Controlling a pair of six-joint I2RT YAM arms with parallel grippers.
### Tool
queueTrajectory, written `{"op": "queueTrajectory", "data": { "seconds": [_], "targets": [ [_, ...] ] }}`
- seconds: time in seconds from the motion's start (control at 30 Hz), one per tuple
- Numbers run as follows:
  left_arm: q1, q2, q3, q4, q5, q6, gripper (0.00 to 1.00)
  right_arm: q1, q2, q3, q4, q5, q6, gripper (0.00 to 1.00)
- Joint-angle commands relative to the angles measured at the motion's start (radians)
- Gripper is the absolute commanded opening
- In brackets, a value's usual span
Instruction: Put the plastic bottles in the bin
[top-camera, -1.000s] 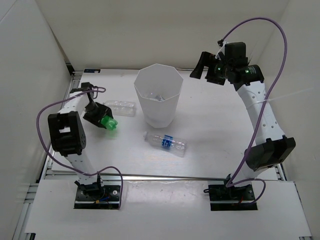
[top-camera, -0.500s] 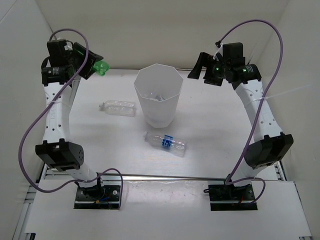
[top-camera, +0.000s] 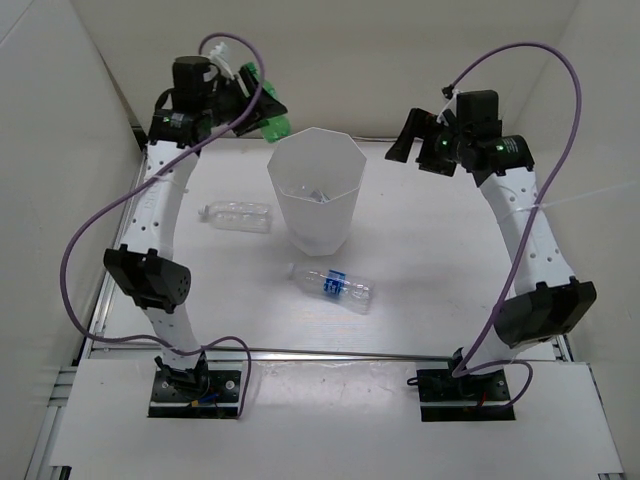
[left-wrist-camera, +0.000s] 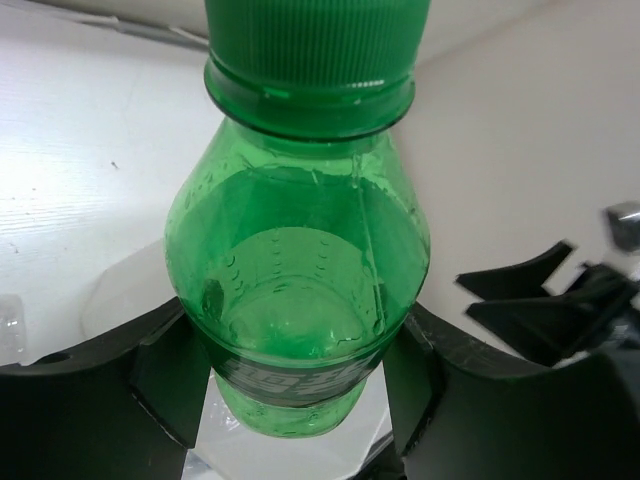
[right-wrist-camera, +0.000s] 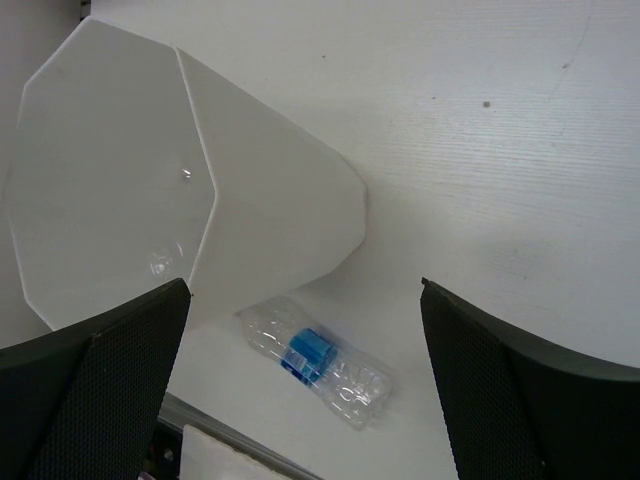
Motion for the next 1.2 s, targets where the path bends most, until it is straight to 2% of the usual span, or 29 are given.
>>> {"op": "queueTrajectory", "data": {
  "seconds": [0.0, 0.1, 0.23, 0.33, 0.4, 0.47, 0.5, 0.73, 0.87, 0.9, 0.93, 1.0, 1.03, 1.17],
  "targets": [
    [-0.088, -0.003, 0.043, 0.012, -0.052, 0.122, 0.52, -0.029, -0.095, -0.023, 0.021, 0.024, -0.029, 1.0],
    [-0.165, -0.003, 0.006, 0.003, -0.164, 0.185, 0.52, -0.056, -0.139, -0.054, 0.012, 0.033, -0.038, 1.0],
    [-0.251, 0.049, 0.043, -0.065, -0.297, 0.225, 0.53, -0.075, -0.188, -0.099, 0.002, 0.044, -0.049, 1.0],
    [-0.308, 0.095, 0.065, -0.096, -0.36, 0.225, 0.56, -0.075, -0.214, -0.122, -0.008, 0.056, -0.059, 1.0],
    [-0.326, 0.105, 0.065, -0.106, -0.379, 0.225, 0.61, -0.075, -0.225, -0.132, -0.008, 0.065, -0.059, 1.0],
    [-0.339, 0.105, 0.054, -0.134, -0.425, 0.225, 0.78, -0.075, -0.235, -0.132, -0.008, 0.065, -0.059, 1.0],
    [-0.339, 0.091, 0.054, -0.134, -0.437, 0.225, 1.0, -0.075, -0.235, -0.132, -0.008, 0.065, -0.059, 1.0],
    [-0.348, 0.008, 0.109, -0.166, -0.549, 0.251, 1.0, -0.075, -0.244, -0.143, -0.018, 0.065, -0.059, 1.0],
    [-0.348, -0.073, 0.132, -0.212, -0.73, 0.263, 1.0, -0.075, -0.244, -0.152, -0.018, 0.054, -0.059, 1.0],
    [-0.333, -0.093, 0.116, -0.23, -0.853, 0.248, 1.0, -0.075, -0.244, -0.152, -0.018, 0.054, -0.05, 1.0],
    [-0.296, -0.139, 0.099, -0.275, -0.912, 0.222, 1.0, -0.075, -0.244, -0.152, -0.018, 0.054, -0.05, 1.0],
    [-0.231, -0.203, -0.036, -0.287, -0.998, 0.124, 1.0, -0.075, -0.235, -0.161, -0.018, 0.045, -0.05, 1.0],
    [-0.154, -0.275, -0.166, -0.287, -0.999, 0.083, 1.0, -0.075, -0.235, -0.162, -0.018, 0.033, -0.039, 1.0],
    [0.04, -0.401, -0.413, -0.277, -0.933, -0.134, 1.0, -0.075, -0.224, -0.172, -0.008, 0.022, -0.029, 1.0]
  ]
}}
